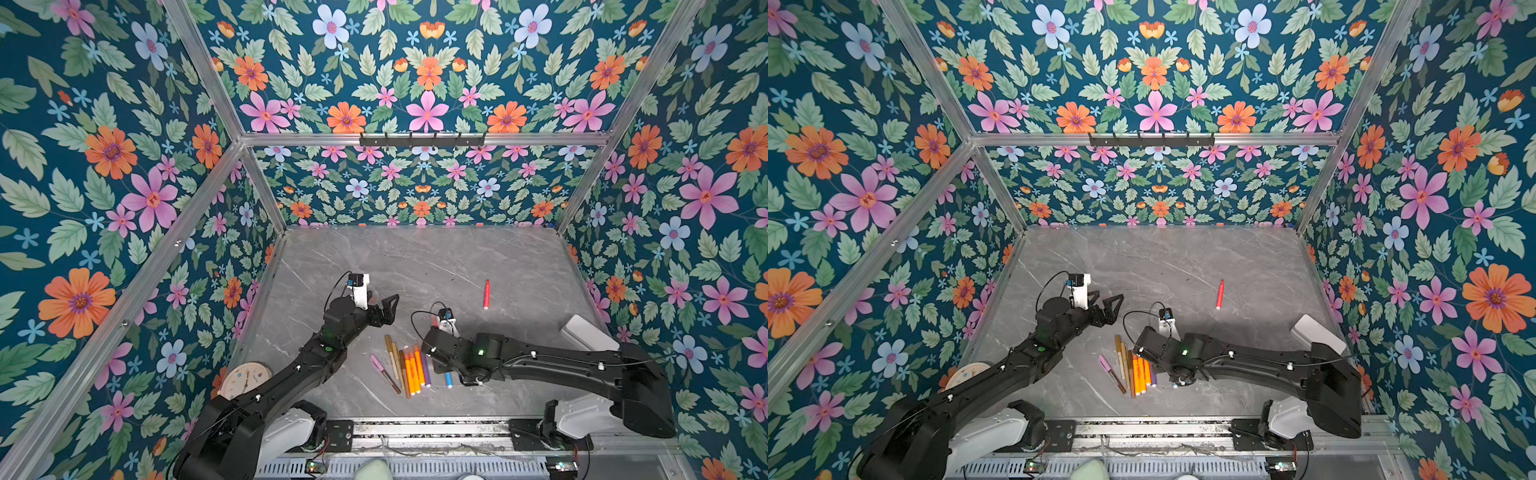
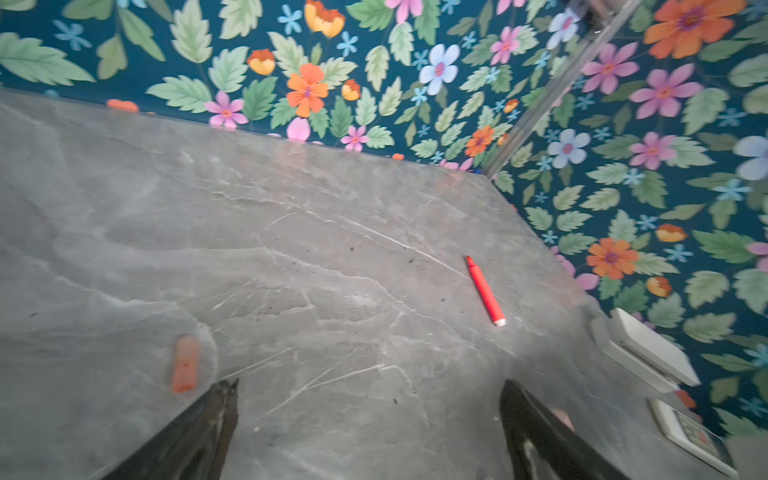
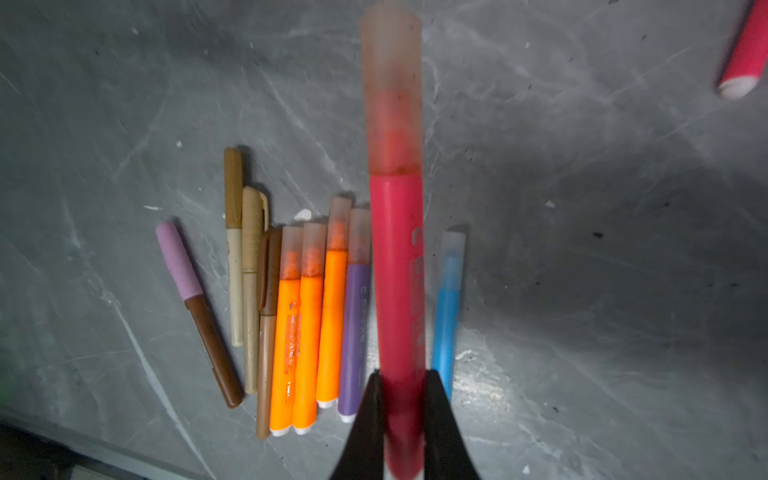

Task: Open the pen caps
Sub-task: 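Grasp the second pink marker in the bunch with the right gripper, then lift the pink marker cap-first toward the left gripper while the left gripper reaches over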

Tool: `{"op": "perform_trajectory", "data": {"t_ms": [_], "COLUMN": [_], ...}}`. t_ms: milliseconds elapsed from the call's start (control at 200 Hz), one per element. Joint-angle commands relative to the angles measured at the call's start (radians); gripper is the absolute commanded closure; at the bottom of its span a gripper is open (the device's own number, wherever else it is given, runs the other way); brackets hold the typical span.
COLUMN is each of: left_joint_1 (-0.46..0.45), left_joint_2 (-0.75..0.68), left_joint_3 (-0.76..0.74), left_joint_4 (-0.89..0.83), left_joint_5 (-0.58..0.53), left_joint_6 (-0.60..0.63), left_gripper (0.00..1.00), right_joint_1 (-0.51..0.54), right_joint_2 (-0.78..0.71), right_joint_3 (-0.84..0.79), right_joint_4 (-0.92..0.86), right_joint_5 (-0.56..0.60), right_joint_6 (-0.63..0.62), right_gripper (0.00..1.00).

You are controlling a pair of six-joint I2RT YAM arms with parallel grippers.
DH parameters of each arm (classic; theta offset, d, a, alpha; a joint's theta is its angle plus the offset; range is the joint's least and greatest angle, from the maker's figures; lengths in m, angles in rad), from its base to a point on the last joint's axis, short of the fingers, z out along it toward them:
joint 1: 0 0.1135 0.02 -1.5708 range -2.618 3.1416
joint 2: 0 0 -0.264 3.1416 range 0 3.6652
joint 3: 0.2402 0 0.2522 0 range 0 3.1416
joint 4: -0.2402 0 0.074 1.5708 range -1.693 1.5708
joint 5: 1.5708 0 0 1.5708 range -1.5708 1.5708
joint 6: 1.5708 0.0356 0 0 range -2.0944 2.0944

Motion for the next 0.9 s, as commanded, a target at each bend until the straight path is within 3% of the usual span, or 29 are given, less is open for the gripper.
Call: {"op": "perform_trajectory", "data": {"t_ms": [0, 95, 190, 275, 355, 535, 665, 775, 895], "left_joint_1": [-0.001, -0.008, -0.022, -0.028, -0.038, -0.066, -0.096, -0.121, -0.137], "left_joint_2": [0.033, 0.083, 0.142, 0.216, 0.3, 0.529, 0.655, 0.687, 0.67], "left_joint_3": [0.016, 0.059, 0.106, 0.123, 0.127, 0.138, 0.143, 0.147, 0.15], "left_joint_4": [0.117, 0.137, 0.15, 0.259, 0.422, 0.788, 1.012, 1.072, 1.028], "left_joint_5": [0.084, 0.157, 0.237, 0.343, 0.427, 0.547, 0.578, 0.58, 0.575], "left_joint_6": [-0.08, -0.142, -0.211, -0.328, -0.465, -0.705, -0.84, -0.871, -0.838], "left_gripper": [0.0, 0.01, 0.13, 0.19, 0.22, 0.38, 0.4, 0.43, 0.43], "right_joint_1": [-0.044, -0.108, -0.169, -0.233, -0.262, -0.268, -0.29, -0.294, -0.299], "right_joint_2": [-0.103, -0.232, -0.359, -0.431, -0.473, -0.528, -0.526, -0.534, -0.544], "right_joint_3": [-0.046, -0.142, -0.248, -0.316, -0.349, -0.364, -0.366, -0.376, -0.381], "right_joint_4": [-0.003, 0.105, 0.247, 0.333, 0.347, 0.297, 0.253, 0.255, 0.254], "right_joint_5": [0.054, -0.05, -0.249, -0.467, -0.562, -0.557, -0.519, -0.511, -0.504], "right_joint_6": [-0.093, -0.165, -0.244, -0.273, -0.281, -0.293, -0.274, -0.27, -0.27], "right_gripper": [0.95, 0.97, 0.97, 0.97, 0.97, 0.98, 0.98, 0.98, 0.98]}}
